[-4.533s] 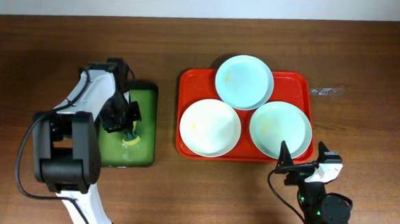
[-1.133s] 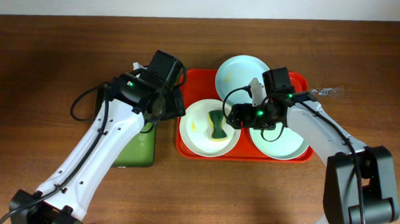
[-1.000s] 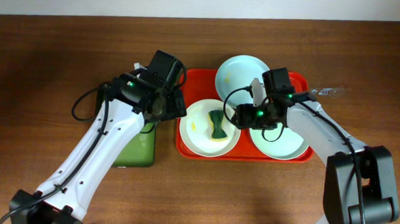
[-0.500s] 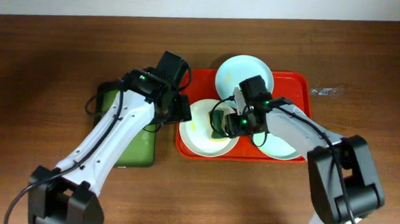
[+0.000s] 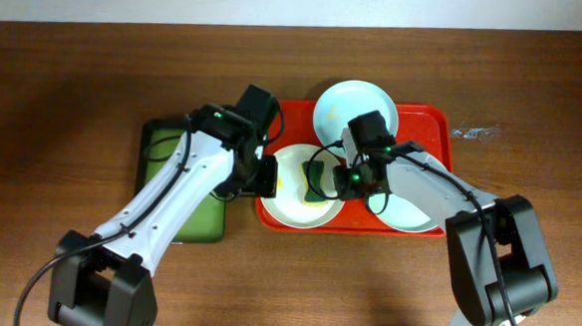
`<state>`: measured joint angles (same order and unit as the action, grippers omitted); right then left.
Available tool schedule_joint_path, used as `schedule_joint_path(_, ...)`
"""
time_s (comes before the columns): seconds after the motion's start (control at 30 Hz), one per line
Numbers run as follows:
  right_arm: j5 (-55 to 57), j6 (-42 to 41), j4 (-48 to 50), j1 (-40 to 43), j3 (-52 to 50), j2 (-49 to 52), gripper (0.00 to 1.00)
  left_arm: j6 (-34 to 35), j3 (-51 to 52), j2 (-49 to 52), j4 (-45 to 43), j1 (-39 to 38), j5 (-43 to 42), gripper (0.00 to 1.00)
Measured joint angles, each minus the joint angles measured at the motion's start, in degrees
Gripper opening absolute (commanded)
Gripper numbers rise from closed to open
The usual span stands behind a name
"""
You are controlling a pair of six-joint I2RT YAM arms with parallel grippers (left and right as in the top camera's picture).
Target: Clean dirty plates on tray and stack at the side
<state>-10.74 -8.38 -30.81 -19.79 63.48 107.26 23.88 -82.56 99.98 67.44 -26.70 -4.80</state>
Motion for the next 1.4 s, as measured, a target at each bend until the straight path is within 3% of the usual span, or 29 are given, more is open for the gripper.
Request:
schedule_joint_path(0.17,0.00,-0.33,0.00,-0.02,0.00,0.02,0.12,-0.35,7.48,0.00,-8.22,-5.86,-2.38,0.59)
schedule_joint_path(0.4,-2.29,-2.21,1.64,0.76,-0.09,0.28,0.12,2.75,9.94,1.36,-25.44,-6.34,-2.78,0.58)
schedule_joint_path(0.57,-11.26,-0.42,1.62,4.72,-0.09,0.66,0.12,2.95,10.05,8.55,-29.51,-6.34,-4.26,0.57)
schedule_joint_path(0.73,-15.63,2.78,1.60,5.25,-0.09,0.70,0.16,3.26,10.29,9.22,-35.10,-6.34,-5.55,0.58)
schedule_joint_path(0.83,-16.65,2.86,1.55,5.25,-0.09,0.70,0.12,5.03,10.32,9.22,-38.07,-6.34,-5.55,0.61)
schedule_joint_path(1.13,-14.82,2.82,-4.11,5.18,0.48,0.70,0.11,5.77,10.32,9.22,-38.12,-6.29,-5.95,0.62)
schedule_joint_path(1.2,-14.27,2.84,-5.57,5.18,1.68,0.70,0.30,5.86,10.32,9.22,-38.16,-6.62,-4.79,0.63)
schedule_joint_path(1.37,-13.29,3.04,-2.67,5.18,2.03,0.70,0.32,8.22,10.32,9.38,-39.82,-7.89,-2.27,0.60)
schedule_joint_path(1.4,-12.41,3.02,-2.08,5.18,2.03,0.70,0.32,8.83,10.32,9.66,-39.89,-7.91,-2.25,0.54)
